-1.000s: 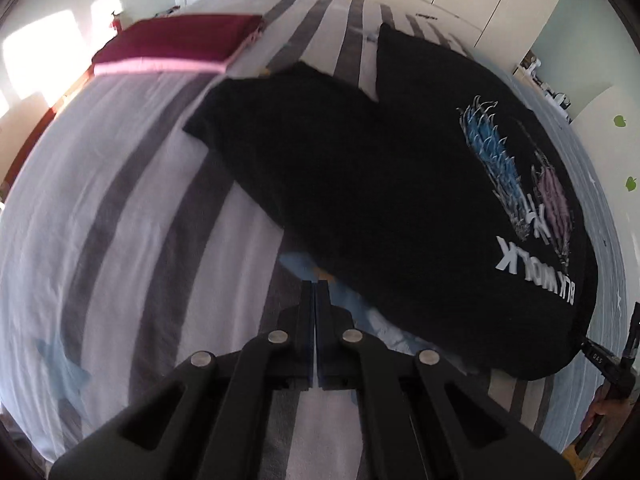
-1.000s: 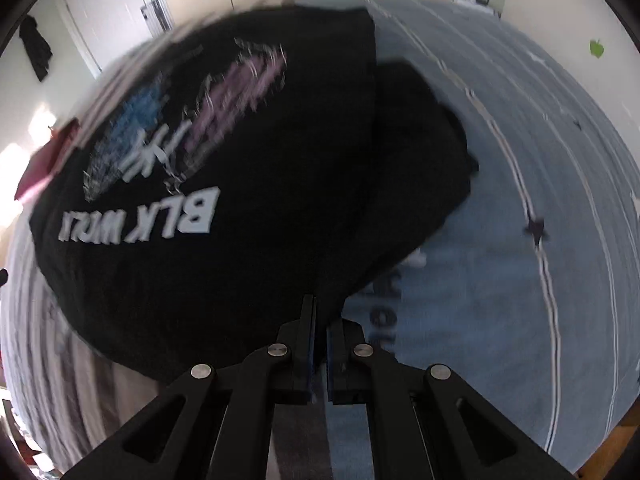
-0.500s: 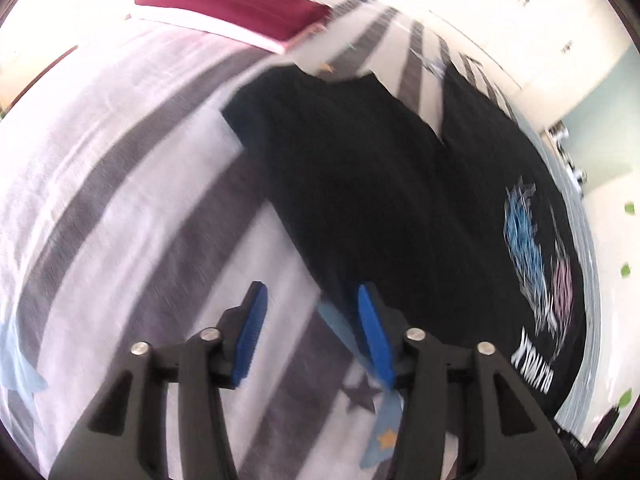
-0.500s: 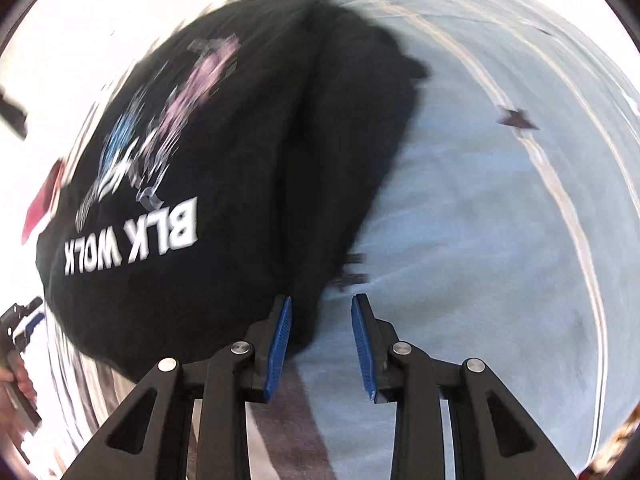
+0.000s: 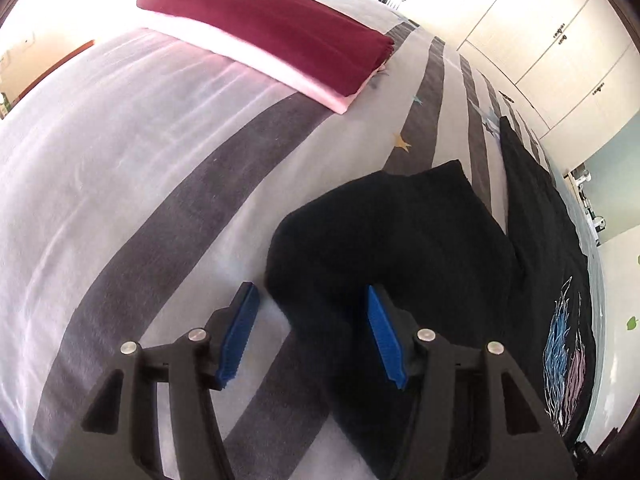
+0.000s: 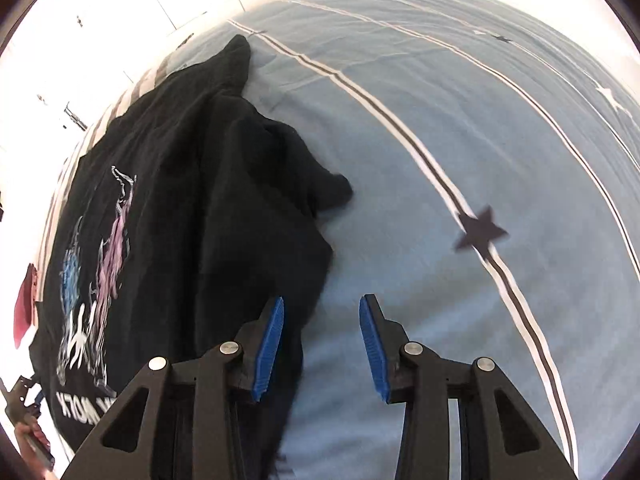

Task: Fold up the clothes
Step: 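Lay the black T-shirt flat on the bed and open both grippers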

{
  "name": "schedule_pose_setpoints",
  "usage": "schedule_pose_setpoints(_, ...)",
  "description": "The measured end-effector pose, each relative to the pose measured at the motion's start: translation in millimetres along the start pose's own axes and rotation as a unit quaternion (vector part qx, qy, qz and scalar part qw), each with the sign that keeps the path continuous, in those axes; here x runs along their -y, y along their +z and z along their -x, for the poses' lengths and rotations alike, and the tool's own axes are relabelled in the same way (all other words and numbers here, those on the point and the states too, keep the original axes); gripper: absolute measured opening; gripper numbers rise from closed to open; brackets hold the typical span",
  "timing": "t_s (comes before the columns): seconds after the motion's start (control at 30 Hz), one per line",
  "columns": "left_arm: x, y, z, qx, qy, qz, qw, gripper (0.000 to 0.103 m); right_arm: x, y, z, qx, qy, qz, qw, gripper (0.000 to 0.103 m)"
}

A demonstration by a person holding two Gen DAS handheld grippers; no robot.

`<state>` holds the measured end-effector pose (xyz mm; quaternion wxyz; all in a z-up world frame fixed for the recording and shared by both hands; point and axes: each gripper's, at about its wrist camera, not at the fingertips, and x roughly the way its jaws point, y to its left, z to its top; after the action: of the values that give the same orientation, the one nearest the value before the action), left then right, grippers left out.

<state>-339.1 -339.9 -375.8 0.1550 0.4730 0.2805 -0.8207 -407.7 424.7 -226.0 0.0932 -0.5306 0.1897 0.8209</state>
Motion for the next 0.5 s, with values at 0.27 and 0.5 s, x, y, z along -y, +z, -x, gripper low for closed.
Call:
schedule_pose_setpoints(0.27,3.8,1.2,22.1,-0.002,0.0,-0.046,0.999,0.004,-0.7,6.7,-4.5,-0.012,-0.012,-0.003,1.0,0.036)
schedule_pose_setpoints(0.5,-29.0,-11.3,74.4,0.009,0.001,-0.039,0.9992,0.004,0.0,10.0,-0.1,-0.018,-0.02,-0.003,1.0,0.036)
